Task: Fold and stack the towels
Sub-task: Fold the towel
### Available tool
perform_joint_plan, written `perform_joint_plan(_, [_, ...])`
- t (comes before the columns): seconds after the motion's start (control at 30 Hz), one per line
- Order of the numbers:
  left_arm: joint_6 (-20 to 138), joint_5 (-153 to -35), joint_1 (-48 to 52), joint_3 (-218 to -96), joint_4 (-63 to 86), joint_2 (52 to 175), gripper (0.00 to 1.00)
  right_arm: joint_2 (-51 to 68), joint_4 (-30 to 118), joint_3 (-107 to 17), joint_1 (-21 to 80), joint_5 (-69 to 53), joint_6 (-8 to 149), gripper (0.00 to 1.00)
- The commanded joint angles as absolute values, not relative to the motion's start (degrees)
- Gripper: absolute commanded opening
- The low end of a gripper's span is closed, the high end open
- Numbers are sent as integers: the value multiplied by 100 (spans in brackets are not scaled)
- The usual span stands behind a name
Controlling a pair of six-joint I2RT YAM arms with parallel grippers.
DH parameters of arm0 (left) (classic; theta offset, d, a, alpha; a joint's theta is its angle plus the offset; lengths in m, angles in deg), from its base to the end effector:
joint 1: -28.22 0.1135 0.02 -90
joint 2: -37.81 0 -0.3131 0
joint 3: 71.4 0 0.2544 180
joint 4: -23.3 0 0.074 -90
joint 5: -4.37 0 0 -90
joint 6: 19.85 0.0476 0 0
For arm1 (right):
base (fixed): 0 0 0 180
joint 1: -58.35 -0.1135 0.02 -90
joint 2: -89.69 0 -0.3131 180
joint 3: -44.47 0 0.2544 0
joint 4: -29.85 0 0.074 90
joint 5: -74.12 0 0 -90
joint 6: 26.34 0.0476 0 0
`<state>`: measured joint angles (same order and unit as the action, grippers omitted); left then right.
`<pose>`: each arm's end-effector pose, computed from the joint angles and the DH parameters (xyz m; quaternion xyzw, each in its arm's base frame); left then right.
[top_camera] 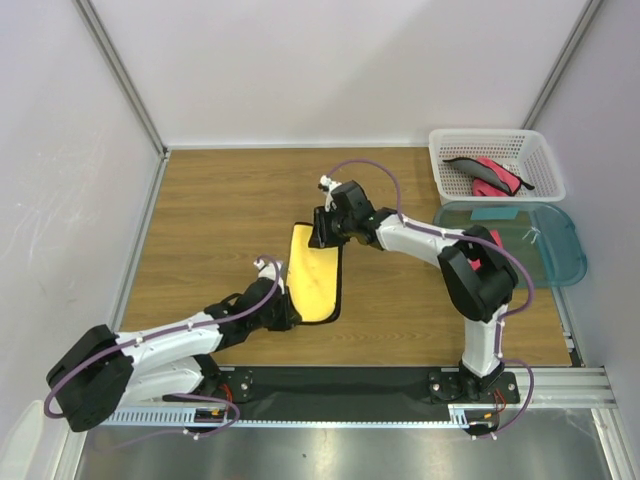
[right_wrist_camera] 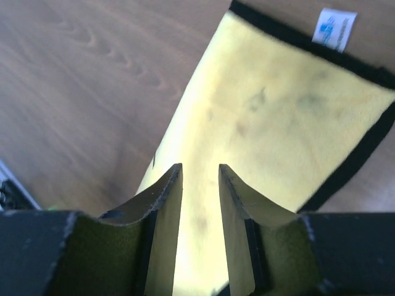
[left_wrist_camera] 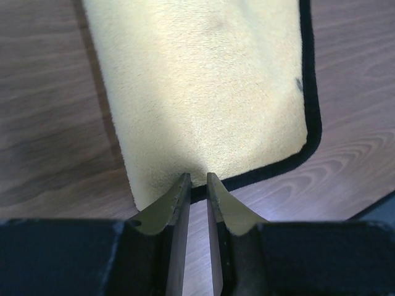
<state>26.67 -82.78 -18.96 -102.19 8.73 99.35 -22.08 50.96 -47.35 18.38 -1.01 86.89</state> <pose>0.1206 -0.1267 0.1723 0.0204 0.9245 -0.2541 0.2835 0.3491 0.3085 0.2386 -0.1844 0.8851 0.3155 0.2881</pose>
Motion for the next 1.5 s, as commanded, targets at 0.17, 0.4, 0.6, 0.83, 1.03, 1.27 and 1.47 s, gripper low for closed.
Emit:
perform_joint_plan(0.17, [2550,-7404,-1845,-10376,-624,9617,23,-1605,5413,-3871,1388,-32,8598,35])
perform_joint_plan(0.4, [2541,-6981,-1845,-10622,-1179,9679,23,-1727,5246,-3334,1256,-172,8704,34])
perform_joint_plan(0.6, [2471,-6691,-1836,-10649,-1469,9565,22,-1807,5554,-3316,1379,-884,8695,33])
perform_joint_plan(0.83, [3050,-7015,-1836,-10841,-1329,9345,23,-1465,5326,-3412,1572,-420,8748,35])
perform_joint_plan(1.03, [3604,-7735,-1871,-11378,-961,8801,25,-1227,4834,-3781,1906,-208,8862,38])
perform_joint_plan(1.27, [3834,-8360,-1942,-11081,673,8650,28,-1612,3964,-3966,2389,-182,9082,33])
perform_joint_plan(1.47, [3456,-8834,-2117,-10500,2529,9351,25,-2131,3559,-4089,2548,-129,9231,27])
